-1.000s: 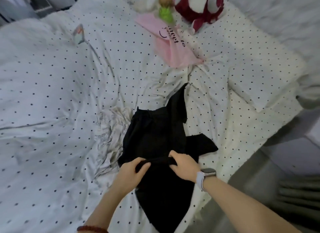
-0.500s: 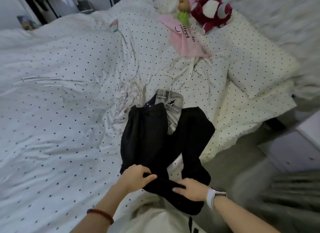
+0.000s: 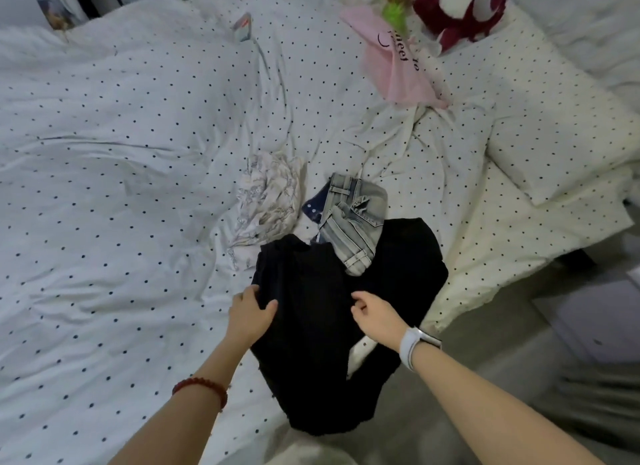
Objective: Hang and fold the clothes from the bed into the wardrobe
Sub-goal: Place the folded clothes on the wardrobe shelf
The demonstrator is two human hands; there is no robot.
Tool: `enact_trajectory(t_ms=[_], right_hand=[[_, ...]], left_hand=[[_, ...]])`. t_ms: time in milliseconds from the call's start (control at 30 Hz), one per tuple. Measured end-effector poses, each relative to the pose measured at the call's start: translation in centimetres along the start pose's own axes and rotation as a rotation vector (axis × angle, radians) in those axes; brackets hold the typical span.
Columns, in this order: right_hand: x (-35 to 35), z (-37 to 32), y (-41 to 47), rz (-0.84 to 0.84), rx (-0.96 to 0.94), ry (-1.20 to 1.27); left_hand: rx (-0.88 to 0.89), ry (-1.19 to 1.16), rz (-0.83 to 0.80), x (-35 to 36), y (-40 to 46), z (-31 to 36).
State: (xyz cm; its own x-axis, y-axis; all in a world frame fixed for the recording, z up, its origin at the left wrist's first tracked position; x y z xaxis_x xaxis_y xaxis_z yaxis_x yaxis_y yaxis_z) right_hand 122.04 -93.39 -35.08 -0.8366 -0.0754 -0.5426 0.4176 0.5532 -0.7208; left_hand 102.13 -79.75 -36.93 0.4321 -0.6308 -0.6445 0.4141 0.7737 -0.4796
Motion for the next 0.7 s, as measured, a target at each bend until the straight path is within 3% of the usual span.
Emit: enact_trajectory(t_ms=[100, 233, 367, 500, 600, 700], right_hand=[[0.5, -2.8, 5.0, 0.028, 0.038, 0.033], [3.7, -3.3, 9.7, -0.028, 0.254, 0.185], [5.3, -2.7, 11.7, -0.026, 0.390, 0.442], [4.3, -3.4, 11.6, -0.125, 0.355, 0.767], [2.3, -4.2, 9.6, -0.117, 0.213, 0.835], [-0.3, -3.9, 7.0, -0.037, 0.117, 0.788]], left_hand=[[-0.120, -0.135, -0.030, -0.1, 4.4, -0.8], [-0.281, -0.602, -0.107, 1.4, 7.1, -1.9], [-0.251, -0.821, -0.149, 1.8, 8.9, -1.1], [-0.149, -0.758, -0.170, 1.2, 9.7, 0.0], [-0.001, -0.714, -0.202, 0.2, 8.9, 1.3], [0.189, -0.503, -0.273, -1.5, 7.7, 3.8]])
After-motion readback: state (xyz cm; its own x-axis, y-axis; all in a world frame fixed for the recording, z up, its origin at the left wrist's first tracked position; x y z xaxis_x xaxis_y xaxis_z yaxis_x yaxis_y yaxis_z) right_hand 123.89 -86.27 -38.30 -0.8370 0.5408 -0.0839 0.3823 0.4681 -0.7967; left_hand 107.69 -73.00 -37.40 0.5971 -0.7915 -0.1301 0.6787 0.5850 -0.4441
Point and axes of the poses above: each hand's wrist, its own y-axis towards the middle knuckle, its own x-axis out of the palm, z = x × y, the point moved 5 cm from there along y, towards the middle knuckle, and after that the axes turned 11 degrees about x, right-handed, at the moved point
